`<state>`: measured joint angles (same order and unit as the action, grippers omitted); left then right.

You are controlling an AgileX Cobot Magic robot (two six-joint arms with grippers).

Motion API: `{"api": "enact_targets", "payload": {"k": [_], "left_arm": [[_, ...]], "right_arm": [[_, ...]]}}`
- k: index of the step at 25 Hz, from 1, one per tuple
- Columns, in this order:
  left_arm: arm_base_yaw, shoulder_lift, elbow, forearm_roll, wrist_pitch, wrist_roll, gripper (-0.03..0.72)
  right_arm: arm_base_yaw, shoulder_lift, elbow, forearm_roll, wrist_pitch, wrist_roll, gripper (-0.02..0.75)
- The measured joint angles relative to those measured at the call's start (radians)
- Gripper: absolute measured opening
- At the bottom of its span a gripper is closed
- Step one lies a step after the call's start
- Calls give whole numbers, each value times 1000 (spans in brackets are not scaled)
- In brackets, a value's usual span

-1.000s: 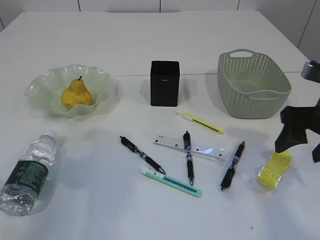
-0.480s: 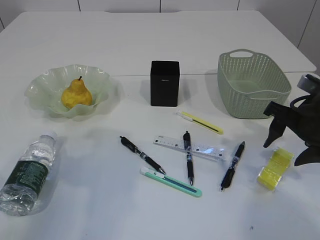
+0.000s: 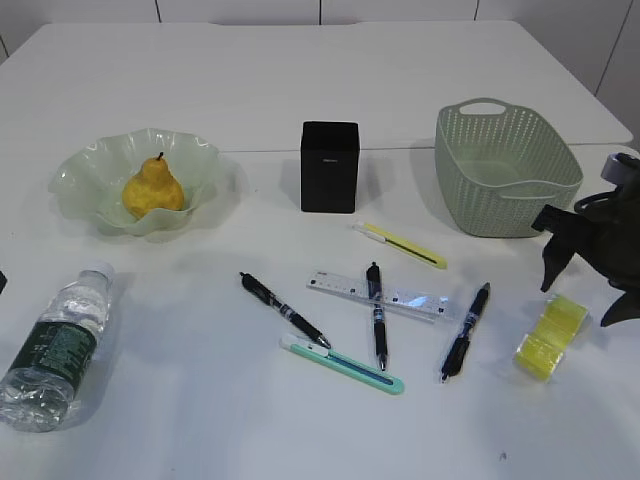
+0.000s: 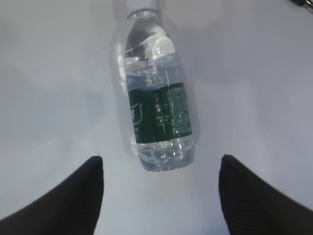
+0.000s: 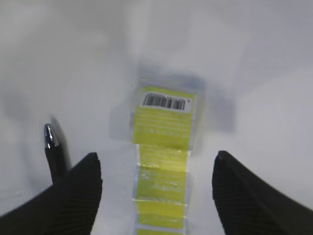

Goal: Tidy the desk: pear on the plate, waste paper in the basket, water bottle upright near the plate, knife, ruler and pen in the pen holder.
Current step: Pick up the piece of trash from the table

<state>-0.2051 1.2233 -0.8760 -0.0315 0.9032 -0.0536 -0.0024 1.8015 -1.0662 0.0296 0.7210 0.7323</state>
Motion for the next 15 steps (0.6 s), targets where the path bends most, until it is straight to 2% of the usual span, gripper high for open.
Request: {"api": "enact_targets", "payload": {"k": [15], "left_arm": [[0,0,0,10,-28,0,519]], "right_arm": [[0,105,-55,-37,24,49,521]]}}
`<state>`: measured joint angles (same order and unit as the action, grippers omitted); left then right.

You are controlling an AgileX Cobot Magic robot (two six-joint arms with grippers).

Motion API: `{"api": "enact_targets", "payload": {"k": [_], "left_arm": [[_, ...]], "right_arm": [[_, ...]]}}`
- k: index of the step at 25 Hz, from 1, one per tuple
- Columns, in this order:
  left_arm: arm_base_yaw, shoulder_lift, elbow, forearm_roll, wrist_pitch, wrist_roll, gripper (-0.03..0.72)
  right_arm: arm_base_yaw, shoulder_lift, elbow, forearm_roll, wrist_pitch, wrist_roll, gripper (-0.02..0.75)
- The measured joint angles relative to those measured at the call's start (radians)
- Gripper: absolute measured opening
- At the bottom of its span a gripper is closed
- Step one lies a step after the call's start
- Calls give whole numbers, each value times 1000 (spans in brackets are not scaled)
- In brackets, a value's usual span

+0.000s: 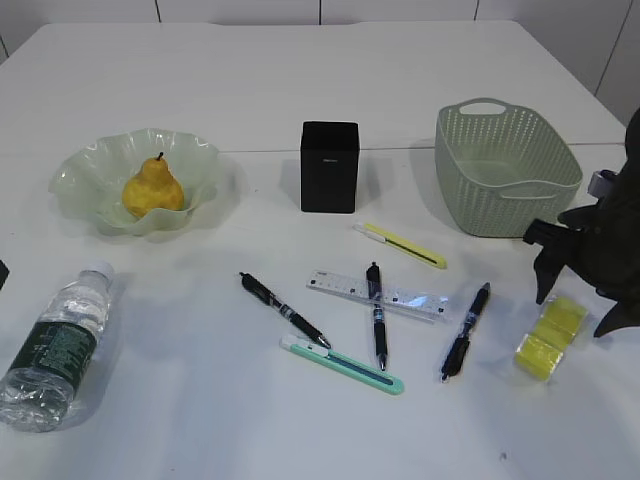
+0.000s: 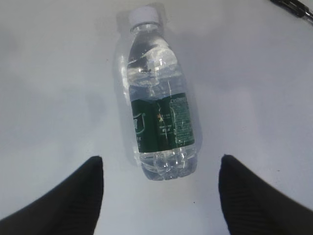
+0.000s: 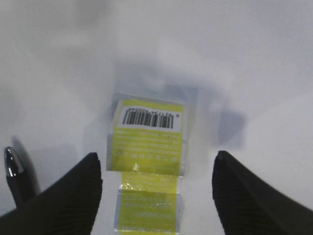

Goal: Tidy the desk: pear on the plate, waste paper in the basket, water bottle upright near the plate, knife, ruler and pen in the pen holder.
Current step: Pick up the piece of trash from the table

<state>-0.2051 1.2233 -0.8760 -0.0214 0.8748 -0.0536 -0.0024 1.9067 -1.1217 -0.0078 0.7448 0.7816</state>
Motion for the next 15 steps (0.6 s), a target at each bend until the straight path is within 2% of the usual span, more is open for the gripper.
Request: {"api": "enact_targets", "payload": {"k": [9,15], "left_arm": [[0,0,0,0,-2,0,519],[0,0,0,0,-8,0,519]], "right_arm": [[0,27,0,-2,-21,0,514],[0,33,-4,-4,-27,0,420]]}}
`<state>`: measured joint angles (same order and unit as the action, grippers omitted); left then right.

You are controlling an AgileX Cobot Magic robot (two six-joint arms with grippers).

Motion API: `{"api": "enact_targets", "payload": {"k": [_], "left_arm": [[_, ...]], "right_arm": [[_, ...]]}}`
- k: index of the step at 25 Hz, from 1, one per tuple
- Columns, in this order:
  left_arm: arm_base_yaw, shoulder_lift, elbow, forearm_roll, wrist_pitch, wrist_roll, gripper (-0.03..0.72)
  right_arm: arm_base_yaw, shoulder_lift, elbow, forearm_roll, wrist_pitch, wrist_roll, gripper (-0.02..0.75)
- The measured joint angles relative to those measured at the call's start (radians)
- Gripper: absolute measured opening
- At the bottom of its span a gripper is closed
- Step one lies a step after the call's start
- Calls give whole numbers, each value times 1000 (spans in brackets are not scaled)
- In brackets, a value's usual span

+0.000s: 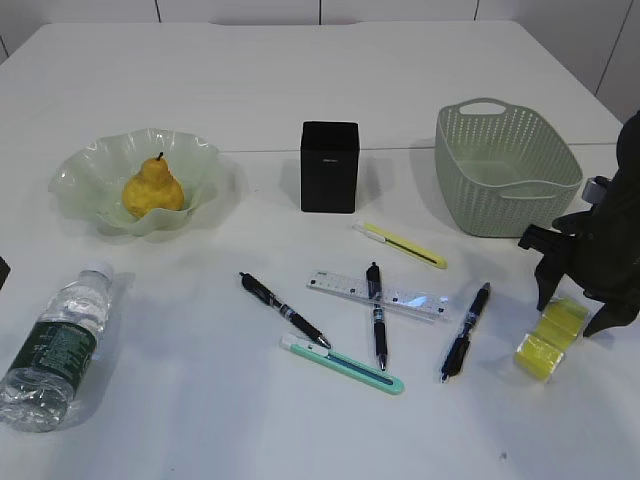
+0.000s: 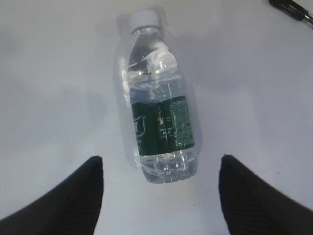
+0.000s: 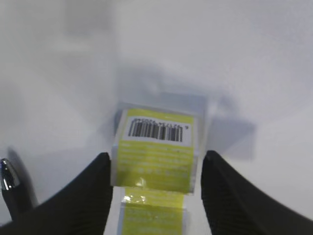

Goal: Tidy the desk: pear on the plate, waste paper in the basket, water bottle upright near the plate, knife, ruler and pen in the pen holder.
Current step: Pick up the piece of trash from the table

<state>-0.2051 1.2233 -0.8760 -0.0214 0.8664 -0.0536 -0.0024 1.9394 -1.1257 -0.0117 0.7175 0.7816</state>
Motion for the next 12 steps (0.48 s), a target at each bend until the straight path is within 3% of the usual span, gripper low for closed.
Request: {"api": "enact_targets", "payload": {"k": [6,12], "left_arm": [[0,0,0,3,-2,0,519],[0,0,0,10,-2,0,519]], "right_arm": [[0,0,-2,-1,-7,3,336],[0,0,-2,-2,-7,5,148]]}}
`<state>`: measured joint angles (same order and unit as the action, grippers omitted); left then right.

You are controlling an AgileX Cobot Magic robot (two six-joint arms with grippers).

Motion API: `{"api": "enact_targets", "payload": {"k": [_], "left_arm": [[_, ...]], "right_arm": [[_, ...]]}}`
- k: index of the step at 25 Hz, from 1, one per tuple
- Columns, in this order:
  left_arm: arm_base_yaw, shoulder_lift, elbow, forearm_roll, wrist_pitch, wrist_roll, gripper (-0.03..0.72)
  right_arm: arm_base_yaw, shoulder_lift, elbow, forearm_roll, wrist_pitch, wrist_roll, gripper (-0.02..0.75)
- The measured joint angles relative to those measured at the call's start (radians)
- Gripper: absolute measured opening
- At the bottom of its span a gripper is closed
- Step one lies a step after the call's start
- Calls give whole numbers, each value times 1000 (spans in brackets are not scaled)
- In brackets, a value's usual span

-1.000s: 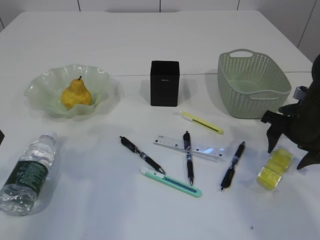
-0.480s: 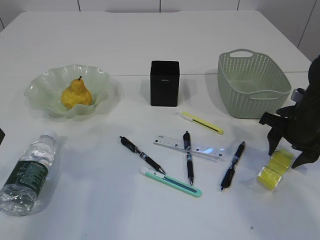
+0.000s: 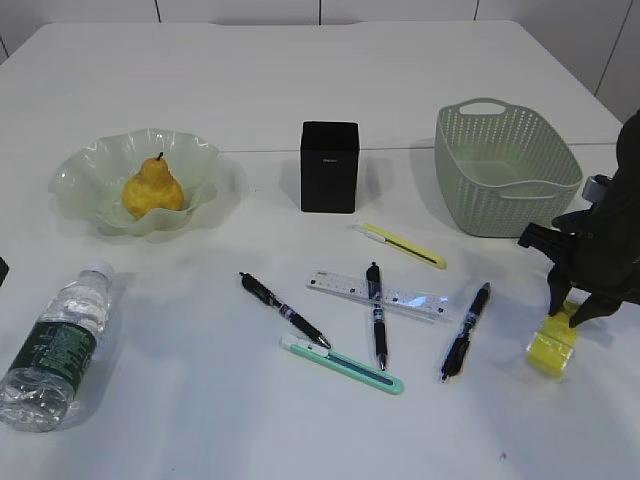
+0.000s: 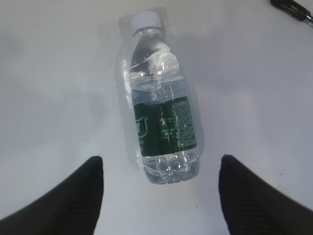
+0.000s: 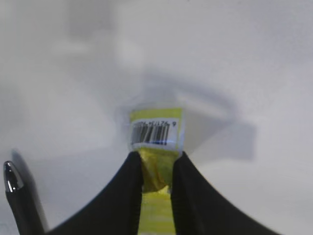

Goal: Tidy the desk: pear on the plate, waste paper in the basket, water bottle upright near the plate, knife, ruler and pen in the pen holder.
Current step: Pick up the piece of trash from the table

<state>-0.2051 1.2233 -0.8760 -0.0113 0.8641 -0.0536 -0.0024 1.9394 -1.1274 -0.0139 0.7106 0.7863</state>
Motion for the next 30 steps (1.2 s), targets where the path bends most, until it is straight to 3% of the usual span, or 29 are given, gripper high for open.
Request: {"api": "enact_targets", "payload": {"k": [8,25,30], "left_arm": [[0,0,0,11,-9,0,519],[0,0,0,22,-16,0,519],[0,0,0,47,-16,0,519]], "right_arm": [[0,0,0,-2,9,-16,17],[0,-149,-4,-2,54,-193,8],[0,-168,-91,-2,64,-203,8]]}}
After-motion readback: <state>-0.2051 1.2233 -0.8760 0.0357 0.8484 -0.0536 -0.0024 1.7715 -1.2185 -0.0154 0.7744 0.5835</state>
